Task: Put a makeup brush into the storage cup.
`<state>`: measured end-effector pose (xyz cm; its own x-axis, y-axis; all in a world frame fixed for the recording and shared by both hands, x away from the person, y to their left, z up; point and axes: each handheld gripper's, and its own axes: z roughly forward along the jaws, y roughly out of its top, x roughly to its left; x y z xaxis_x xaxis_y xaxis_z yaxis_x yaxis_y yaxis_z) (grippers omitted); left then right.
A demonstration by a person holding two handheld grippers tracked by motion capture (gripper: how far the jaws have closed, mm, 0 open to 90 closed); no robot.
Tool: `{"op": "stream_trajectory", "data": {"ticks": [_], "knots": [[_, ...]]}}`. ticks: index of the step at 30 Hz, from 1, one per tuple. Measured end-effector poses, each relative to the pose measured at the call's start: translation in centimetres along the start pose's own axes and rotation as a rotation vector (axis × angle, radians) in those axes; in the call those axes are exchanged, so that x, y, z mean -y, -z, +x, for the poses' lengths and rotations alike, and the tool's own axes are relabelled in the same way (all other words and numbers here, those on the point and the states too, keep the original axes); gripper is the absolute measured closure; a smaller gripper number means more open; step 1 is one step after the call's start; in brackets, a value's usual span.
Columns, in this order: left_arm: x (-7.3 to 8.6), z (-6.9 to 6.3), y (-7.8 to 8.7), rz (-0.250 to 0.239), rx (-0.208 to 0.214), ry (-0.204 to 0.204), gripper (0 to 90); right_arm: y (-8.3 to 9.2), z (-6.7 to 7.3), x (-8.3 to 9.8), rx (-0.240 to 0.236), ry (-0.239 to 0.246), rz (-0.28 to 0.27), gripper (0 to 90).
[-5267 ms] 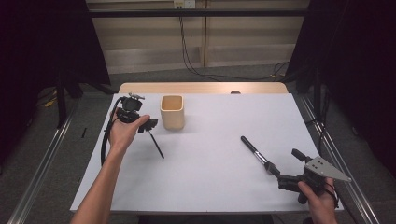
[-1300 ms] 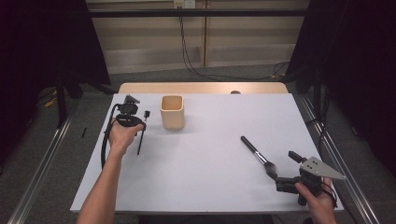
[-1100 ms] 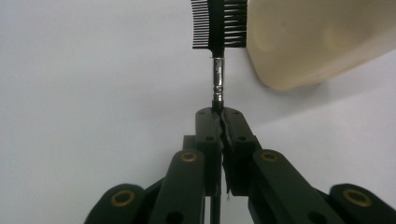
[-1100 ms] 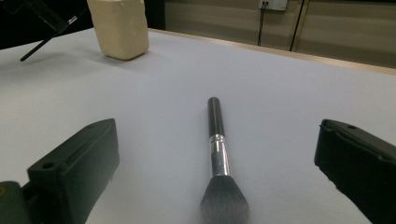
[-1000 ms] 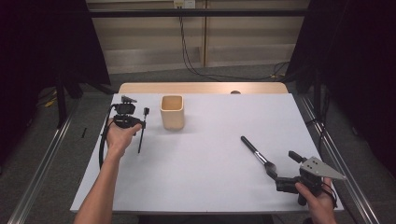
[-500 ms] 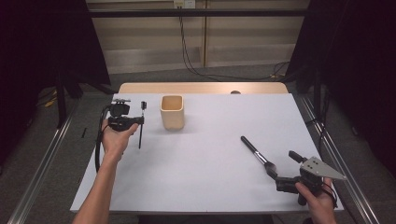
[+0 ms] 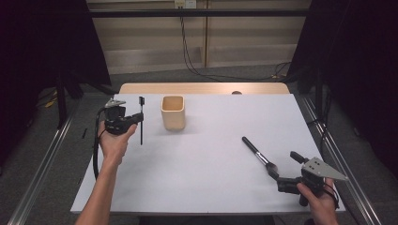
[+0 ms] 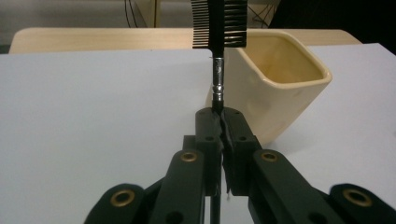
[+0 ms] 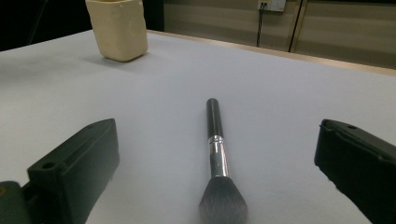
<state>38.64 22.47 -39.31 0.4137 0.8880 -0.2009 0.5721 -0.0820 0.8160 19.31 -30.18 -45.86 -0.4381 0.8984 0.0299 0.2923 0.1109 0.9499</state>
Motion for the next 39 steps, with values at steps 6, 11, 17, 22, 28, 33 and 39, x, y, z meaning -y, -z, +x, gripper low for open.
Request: {"op": "stream_trajectory", "data": {"ticks": [6, 11, 17, 22, 28, 33, 39], "knots": [[-0.1, -0.4, 0.8, -0.069, 0.005, -0.023, 86.3, 0.1, 0.0, 0.0, 0.001, -0.005, -0.003, 0.0], [0.0, -0.6, 1.5, -0.144, 0.036, -0.031, 86.3, 0.1, 0.1, 0.0, 0.000, -0.008, -0.010, 0.0], [0.4, -0.6, 1.8, -0.191, 0.050, -0.039, 86.3, 0.1, 0.0, 0.0, 0.003, -0.016, -0.017, 0.0], [0.3, -1.0, 2.0, -0.227, 0.062, -0.062, 86.3, 0.1, 0.0, 0.0, 0.003, -0.015, -0.017, 0.0], [0.2, -1.2, 2.1, -0.256, 0.072, -0.064, 86.3, 0.2, 0.0, 0.0, 0.004, -0.018, -0.017, 0.0], [0.2, -1.6, 2.0, -0.263, 0.075, -0.076, 86.3, 0.1, 0.0, 0.0, 0.004, -0.015, -0.017, 0.0], [-0.5, -2.3, 2.2, -0.289, 0.096, -0.084, 86.3, 0.1, -0.1, 0.0, 0.007, -0.018, -0.018, 0.0]]}}
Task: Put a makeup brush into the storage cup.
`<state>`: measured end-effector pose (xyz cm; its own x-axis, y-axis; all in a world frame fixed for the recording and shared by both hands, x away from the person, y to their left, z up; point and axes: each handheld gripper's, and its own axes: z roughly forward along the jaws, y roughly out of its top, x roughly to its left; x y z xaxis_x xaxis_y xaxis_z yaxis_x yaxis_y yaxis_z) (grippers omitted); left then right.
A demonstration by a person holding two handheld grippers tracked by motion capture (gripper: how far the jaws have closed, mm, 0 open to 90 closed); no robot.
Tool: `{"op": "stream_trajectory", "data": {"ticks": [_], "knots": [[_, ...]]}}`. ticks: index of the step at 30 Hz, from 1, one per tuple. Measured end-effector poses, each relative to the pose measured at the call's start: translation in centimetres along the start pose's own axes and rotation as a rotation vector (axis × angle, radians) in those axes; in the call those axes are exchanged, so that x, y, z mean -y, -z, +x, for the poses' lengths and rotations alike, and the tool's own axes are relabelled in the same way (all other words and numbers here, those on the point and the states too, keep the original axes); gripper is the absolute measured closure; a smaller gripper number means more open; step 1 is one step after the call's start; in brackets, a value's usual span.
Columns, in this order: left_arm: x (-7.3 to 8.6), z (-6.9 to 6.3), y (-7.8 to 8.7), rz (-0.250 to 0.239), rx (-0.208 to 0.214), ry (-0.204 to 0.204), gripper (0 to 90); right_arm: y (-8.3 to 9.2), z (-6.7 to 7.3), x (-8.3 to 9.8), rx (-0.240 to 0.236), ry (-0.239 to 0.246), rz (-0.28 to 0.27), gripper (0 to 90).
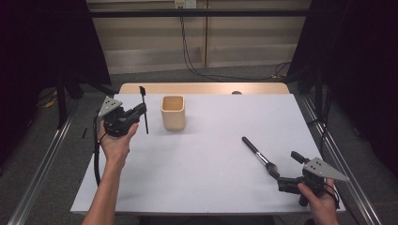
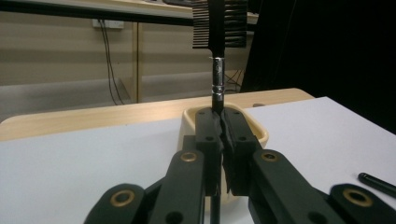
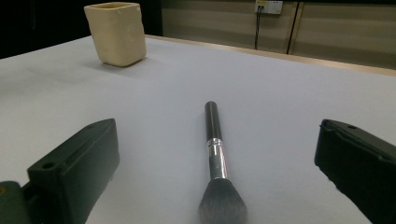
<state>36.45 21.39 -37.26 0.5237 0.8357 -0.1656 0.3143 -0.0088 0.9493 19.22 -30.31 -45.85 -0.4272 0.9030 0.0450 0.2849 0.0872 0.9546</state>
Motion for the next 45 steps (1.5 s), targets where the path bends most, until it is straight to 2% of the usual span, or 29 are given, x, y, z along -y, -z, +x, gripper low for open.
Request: {"op": "stream_trajectory", "data": {"ticks": [11, 21, 25, 34, 40, 42, 45], "knots": [[-1.2, -1.2, -0.7, -0.023, 0.035, -0.014, 86.3, 0.0, 0.1, 0.0, -0.004, 0.001, -0.001, 0.0], [-2.7, -1.7, -1.5, -0.023, 0.042, -0.023, 86.2, 0.0, 0.1, 0.0, -0.004, -0.001, -0.001, 0.0], [-3.3, -2.1, -1.8, -0.024, 0.046, -0.040, 86.3, 0.0, 0.1, 0.0, -0.004, -0.004, -0.002, 0.0], [-4.8, -3.0, -3.0, -0.050, 0.057, -0.060, 86.2, 0.0, 0.1, 0.0, -0.005, -0.004, -0.002, 0.0], [-5.1, -3.1, -4.1, -0.075, 0.061, -0.030, 86.2, 0.0, 0.0, 0.0, -0.006, -0.004, -0.002, 0.0], [-5.2, -3.1, -4.3, -0.070, 0.044, -0.036, 86.2, 0.0, 0.1, 0.0, -0.006, -0.006, -0.001, 0.0], [-5.3, -3.2, -4.5, -0.080, 0.049, -0.036, 86.2, 0.1, 0.1, 0.0, -0.007, -0.006, -0.002, 0.0]]}}
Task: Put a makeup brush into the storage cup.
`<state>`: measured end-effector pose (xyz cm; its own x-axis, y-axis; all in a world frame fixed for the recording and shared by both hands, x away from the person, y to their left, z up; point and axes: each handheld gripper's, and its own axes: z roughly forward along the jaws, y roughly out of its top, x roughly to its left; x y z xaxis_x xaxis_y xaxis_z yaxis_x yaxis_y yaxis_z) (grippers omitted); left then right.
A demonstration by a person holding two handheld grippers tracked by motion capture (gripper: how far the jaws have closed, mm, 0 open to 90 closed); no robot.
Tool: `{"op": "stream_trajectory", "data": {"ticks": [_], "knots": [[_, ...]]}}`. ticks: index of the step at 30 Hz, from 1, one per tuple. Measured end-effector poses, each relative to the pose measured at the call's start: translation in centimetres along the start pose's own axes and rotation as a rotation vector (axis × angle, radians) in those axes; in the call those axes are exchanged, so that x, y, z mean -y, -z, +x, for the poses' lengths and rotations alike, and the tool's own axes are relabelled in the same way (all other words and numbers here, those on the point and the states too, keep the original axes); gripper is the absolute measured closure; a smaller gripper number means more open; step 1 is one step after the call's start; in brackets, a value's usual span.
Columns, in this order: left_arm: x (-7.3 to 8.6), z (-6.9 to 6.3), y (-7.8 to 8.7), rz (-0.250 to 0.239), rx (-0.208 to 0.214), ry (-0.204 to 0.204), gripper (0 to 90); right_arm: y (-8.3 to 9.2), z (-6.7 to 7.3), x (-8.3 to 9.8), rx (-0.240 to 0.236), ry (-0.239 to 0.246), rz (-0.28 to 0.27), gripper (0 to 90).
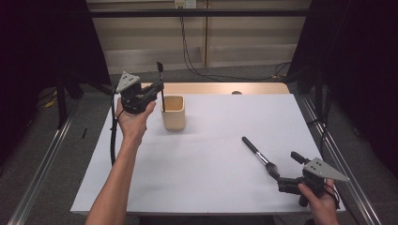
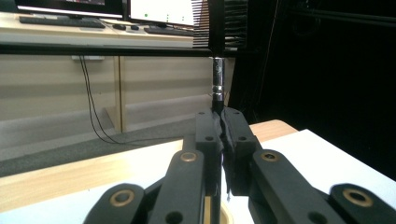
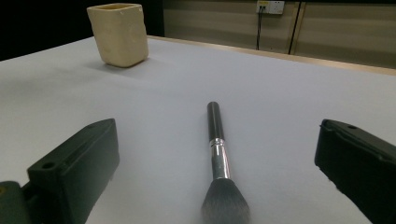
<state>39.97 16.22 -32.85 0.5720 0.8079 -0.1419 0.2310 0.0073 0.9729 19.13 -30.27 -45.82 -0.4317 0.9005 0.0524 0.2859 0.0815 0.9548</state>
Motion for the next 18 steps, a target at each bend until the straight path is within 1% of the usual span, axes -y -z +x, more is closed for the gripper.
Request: {"op": "stream_trajectory", "data": {"ticks": [1, 3, 5, 6, 11, 13, 15, 18], "knots": [[-0.1, 0.0, -0.1, -0.002, 0.002, 0.003, 86.2, 0.0, 0.0, 0.0, 0.001, -0.003, 0.001, 0.0], [-0.2, 0.0, -0.3, -0.003, 0.001, -0.006, 86.2, 0.0, 0.0, 0.0, 0.001, -0.002, 0.001, 0.0], [-0.2, 0.0, -0.7, 0.008, 0.008, -0.011, 86.2, 0.0, 0.0, 0.0, 0.003, -0.004, 0.002, 0.0], [-0.3, 0.0, -0.9, 0.023, 0.001, -0.032, 86.1, 0.0, 0.0, 0.0, 0.002, -0.005, 0.001, 0.0], [-0.5, 0.2, -1.8, 0.019, 0.001, -0.022, 86.1, 0.0, -0.1, 0.0, 0.000, -0.018, 0.000, 0.0], [-0.5, 0.0, -2.1, 0.021, 0.004, -0.039, 86.1, 0.0, -0.1, 0.1, 0.003, -0.021, 0.003, 0.0], [-0.5, -0.2, -2.6, 0.025, 0.003, -0.048, 86.1, 0.0, -0.1, 0.1, 0.000, -0.018, 0.003, 0.0], [-0.4, -0.2, -3.3, 0.026, 0.004, -0.041, 86.2, 0.0, -0.1, 0.1, 0.002, -0.015, 0.002, 0.0]]}}
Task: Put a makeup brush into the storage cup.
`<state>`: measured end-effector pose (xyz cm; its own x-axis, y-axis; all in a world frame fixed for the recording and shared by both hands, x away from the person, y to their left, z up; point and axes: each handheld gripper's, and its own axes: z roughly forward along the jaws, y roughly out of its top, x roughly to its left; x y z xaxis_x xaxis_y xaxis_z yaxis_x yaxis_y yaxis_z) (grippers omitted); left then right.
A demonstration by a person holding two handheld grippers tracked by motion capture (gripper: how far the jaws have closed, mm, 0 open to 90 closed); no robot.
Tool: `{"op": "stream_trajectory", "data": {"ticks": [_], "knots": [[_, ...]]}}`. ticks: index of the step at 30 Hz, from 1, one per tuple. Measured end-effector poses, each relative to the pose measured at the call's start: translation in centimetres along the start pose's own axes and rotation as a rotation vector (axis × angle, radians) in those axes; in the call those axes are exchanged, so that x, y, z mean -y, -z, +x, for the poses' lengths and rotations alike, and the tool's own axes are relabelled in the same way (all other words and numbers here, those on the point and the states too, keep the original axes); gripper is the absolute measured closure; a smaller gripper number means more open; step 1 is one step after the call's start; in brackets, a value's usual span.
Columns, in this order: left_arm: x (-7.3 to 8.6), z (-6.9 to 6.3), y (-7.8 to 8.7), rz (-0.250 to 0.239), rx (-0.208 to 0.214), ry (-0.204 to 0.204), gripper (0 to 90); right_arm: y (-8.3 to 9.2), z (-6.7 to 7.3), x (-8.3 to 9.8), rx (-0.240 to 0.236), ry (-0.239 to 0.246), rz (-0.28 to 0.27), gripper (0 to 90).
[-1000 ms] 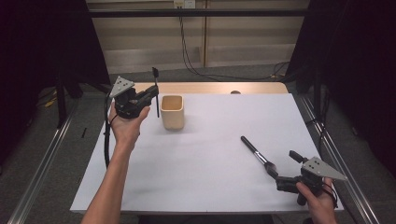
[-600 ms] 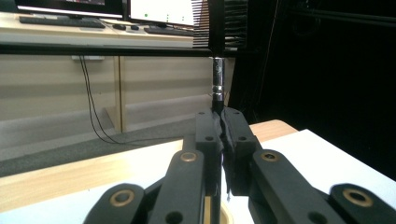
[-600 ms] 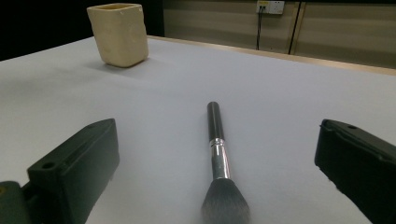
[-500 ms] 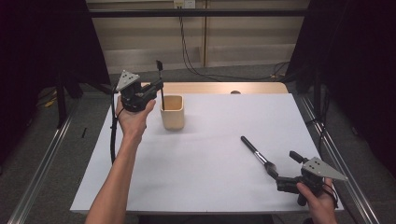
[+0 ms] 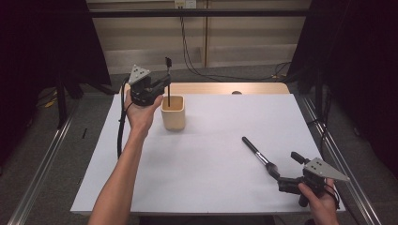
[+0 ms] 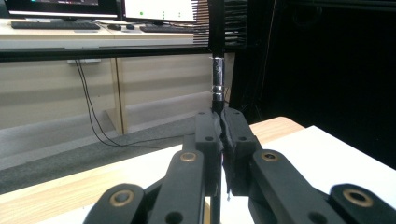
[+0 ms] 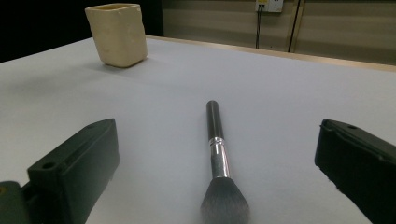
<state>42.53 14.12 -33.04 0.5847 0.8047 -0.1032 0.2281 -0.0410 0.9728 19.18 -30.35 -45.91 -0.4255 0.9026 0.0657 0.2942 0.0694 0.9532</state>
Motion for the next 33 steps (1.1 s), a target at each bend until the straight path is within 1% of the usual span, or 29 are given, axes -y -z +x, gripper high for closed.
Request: {"op": "stream_trajectory", "data": {"ticks": [4, 7, 9, 11, 12, 14, 19, 21, 24, 25, 27, 28, 30, 32, 33], "knots": [[0.4, 0.3, -0.8, 0.011, -0.006, -0.012, 86.1, 0.1, 0.0, 0.0, 0.001, 0.002, -0.001, 0.0], [0.6, 0.8, -1.1, 0.010, -0.013, -0.005, 86.1, 0.0, 0.0, 0.0, 0.001, 0.001, 0.000, 0.0], [0.7, 0.9, -1.2, 0.011, -0.019, -0.010, 86.1, 0.0, 0.0, 0.0, 0.002, 0.003, 0.000, 0.0], [0.7, 0.9, -1.3, 0.004, -0.015, -0.004, 86.1, 0.0, 0.0, 0.0, 0.002, 0.002, 0.001, 0.0], [0.7, 1.0, -1.4, 0.006, -0.017, -0.012, 86.1, 0.1, 0.0, 0.0, 0.002, 0.003, 0.001, 0.0], [0.9, 1.1, -1.5, 0.009, -0.016, -0.003, 86.1, 0.1, 0.1, 0.0, 0.000, 0.009, 0.001, 0.0], [1.5, 1.2, -2.1, 0.023, -0.023, -0.004, 86.1, 0.0, 0.2, 0.0, -0.003, 0.011, 0.001, 0.0], [1.7, 1.3, -2.3, 0.026, -0.018, -0.002, 86.1, 0.0, 0.1, 0.0, 0.000, 0.008, 0.001, 0.0], [2.1, 1.3, -2.5, 0.041, -0.026, -0.006, 86.1, 0.0, 0.1, 0.0, -0.001, 0.010, 0.003, 0.0], [2.3, 1.3, -2.6, 0.038, -0.030, 0.002, 86.1, 0.0, 0.1, 0.0, -0.002, 0.008, 0.002, 0.0], [2.6, 1.4, -2.8, 0.059, -0.034, -0.004, 86.1, 0.1, 0.1, 0.0, -0.005, 0.010, 0.003, 0.0], [2.8, 1.4, -2.8, 0.065, -0.036, -0.013, 86.1, 0.1, 0.1, 0.0, -0.005, 0.011, 0.003, 0.0], [3.1, 1.5, -2.8, 0.065, -0.035, -0.002, 86.1, 0.1, 0.1, 0.0, -0.005, 0.011, 0.005, 0.0], [3.4, 1.6, -2.8, 0.078, -0.033, -0.011, 86.1, 0.1, 0.1, 0.0, -0.005, 0.011, 0.005, 0.0], [3.5, 1.5, -2.8, 0.080, -0.033, -0.006, 86.1, 0.0, 0.1, 0.0, -0.004, 0.010, 0.005, 0.0]]}}
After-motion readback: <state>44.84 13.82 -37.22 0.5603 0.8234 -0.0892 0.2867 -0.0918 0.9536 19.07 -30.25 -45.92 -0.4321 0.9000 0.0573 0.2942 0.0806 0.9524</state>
